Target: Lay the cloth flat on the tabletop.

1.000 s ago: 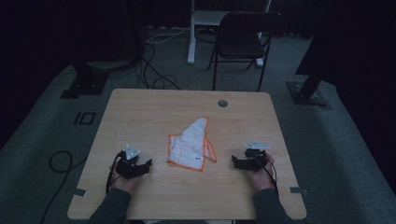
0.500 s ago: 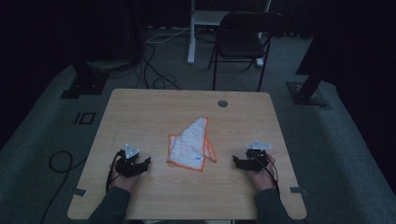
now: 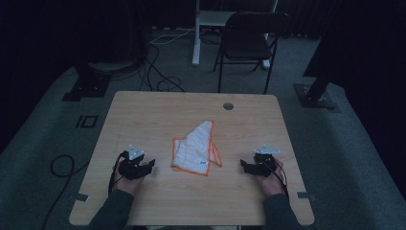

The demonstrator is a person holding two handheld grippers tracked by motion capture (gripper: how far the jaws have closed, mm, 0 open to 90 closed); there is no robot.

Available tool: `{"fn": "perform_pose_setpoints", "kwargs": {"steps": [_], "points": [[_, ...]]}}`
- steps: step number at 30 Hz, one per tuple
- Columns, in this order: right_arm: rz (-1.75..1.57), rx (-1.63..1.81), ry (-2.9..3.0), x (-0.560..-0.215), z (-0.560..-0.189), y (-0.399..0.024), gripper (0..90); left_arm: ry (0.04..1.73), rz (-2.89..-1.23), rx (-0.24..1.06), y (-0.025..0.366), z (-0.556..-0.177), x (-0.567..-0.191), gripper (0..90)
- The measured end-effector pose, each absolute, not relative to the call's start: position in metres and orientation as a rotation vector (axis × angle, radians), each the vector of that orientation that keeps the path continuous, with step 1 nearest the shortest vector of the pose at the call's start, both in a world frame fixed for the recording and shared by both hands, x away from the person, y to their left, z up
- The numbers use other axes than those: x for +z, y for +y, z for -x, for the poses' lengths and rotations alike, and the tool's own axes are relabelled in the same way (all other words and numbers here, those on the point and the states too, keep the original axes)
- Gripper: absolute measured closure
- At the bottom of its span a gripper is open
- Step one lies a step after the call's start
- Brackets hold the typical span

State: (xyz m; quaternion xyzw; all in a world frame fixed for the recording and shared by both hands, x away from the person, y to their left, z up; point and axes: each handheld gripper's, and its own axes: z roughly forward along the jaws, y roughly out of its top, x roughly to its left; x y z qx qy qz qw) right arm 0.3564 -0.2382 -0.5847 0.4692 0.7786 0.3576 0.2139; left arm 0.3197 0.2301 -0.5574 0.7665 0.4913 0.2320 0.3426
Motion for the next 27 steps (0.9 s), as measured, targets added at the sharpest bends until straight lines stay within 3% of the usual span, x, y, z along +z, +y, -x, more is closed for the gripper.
{"fn": "perform_pose_setpoints", "kwargs": {"steps": [27], "points": [[-1.303,0.989,2.157,-0.585,-0.355,-0.238,22.1,1.081,-2.046,0.548,0.177,-0.33,-0.533,49.5]]}}
